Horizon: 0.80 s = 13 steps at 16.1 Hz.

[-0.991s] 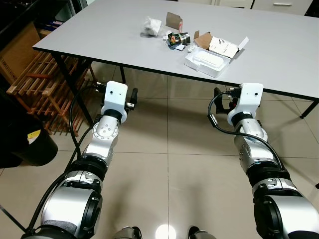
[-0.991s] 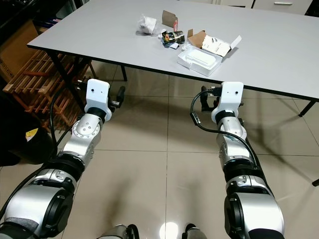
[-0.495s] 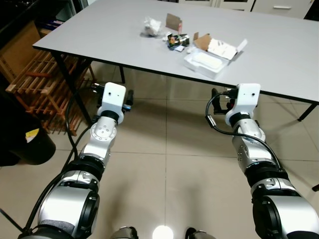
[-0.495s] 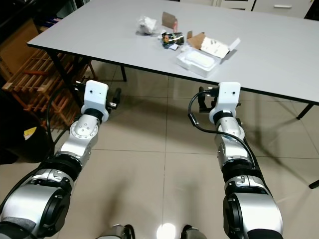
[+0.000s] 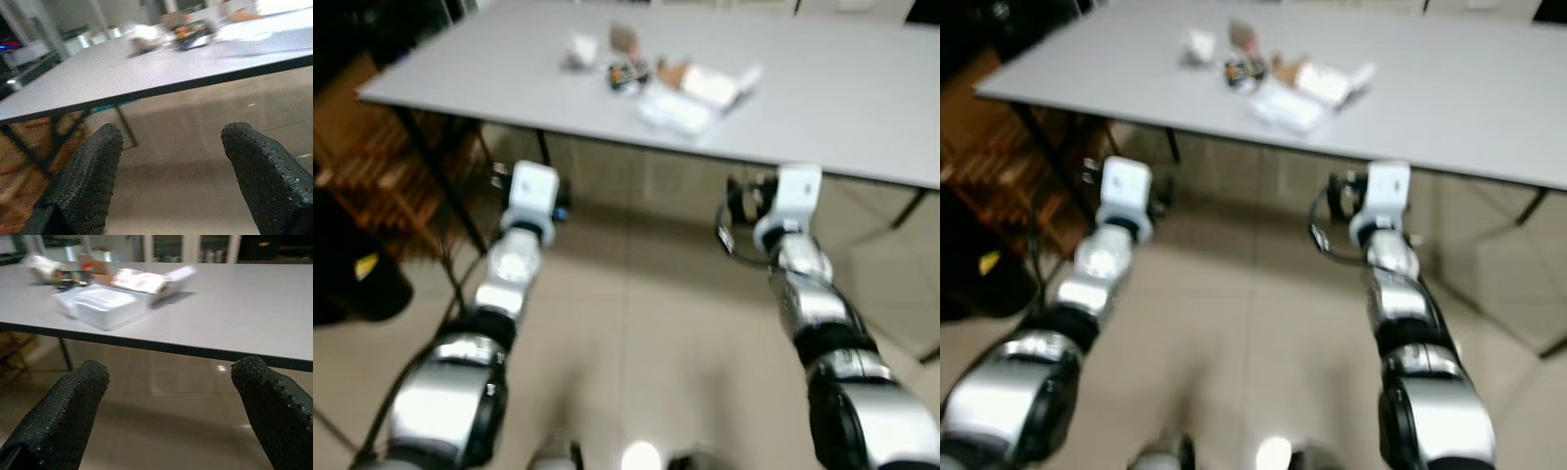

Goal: Picking trash to rubbish bin

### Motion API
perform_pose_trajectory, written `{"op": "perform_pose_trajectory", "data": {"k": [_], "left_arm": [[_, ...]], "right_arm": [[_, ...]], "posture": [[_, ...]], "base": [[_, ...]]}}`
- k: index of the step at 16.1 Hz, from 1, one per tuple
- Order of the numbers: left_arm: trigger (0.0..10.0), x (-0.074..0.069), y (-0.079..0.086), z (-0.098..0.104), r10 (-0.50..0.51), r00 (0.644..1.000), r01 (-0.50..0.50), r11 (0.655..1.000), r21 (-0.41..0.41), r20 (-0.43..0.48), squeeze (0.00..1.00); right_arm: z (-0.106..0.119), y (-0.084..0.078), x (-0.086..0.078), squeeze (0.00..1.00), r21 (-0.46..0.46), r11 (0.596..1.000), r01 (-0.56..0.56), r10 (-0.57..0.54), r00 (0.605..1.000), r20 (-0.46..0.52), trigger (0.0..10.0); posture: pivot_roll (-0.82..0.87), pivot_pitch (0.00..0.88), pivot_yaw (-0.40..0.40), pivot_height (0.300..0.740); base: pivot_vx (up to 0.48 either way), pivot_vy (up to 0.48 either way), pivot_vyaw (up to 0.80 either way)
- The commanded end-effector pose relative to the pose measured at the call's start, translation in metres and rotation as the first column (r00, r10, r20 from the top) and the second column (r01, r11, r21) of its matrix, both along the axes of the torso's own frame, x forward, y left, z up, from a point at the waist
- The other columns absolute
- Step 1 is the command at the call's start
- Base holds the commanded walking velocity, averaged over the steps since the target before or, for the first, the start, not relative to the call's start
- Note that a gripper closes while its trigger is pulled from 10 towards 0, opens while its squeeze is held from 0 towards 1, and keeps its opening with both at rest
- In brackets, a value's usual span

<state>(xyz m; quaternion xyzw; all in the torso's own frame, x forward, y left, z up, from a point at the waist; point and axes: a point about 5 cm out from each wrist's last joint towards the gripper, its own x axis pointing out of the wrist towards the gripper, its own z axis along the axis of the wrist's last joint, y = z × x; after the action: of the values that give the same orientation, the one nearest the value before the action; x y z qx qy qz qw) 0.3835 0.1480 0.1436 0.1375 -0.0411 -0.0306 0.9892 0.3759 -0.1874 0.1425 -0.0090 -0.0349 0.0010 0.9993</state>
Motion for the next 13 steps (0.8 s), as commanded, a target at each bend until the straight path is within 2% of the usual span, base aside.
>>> {"op": "perform_pose_trajectory", "data": {"k": [1, 4, 13], "left_arm": [[10.0, 0.0004, 0.0086, 0.0008, 0.025, 1.0, -0.024, 1.0, 0.015, -0.002, 0.0], [10.0, 0.0003, 0.0092, 0.0005, 0.024, 1.0, -0.024, 1.0, 0.014, -0.003, 0.0], [10.0, 0.0004, 0.0107, 0.0006, 0.033, 0.999, -0.033, 0.999, -0.024, -0.008, 0.0]], "right_arm": [[0.002, 0.0037, 0.0012, 0.0, -0.004, 1.0, -0.016, 0.016, 1.0, 0.001, 10.0], [0.0013, 0.0054, 0.0011, 0.0, -0.006, 1.0, -0.025, 0.025, 1.0, -0.002, 10.0], [-0.0003, 0.0084, 0.0001, 0.0, -0.022, 0.999, -0.047, 0.047, 0.999, -0.008, 10.0]], "posture": [[-0.01, 0.116, 0.041, 0.74], [-0.01, 0.118, 0.041, 0.74], [-0.01, 0.12, 0.04, 0.74]], "base": [[0.0, -0.322, 0.0], [0.0, -0.32, 0.0], [0.0, 0.0, 0.0]]}}
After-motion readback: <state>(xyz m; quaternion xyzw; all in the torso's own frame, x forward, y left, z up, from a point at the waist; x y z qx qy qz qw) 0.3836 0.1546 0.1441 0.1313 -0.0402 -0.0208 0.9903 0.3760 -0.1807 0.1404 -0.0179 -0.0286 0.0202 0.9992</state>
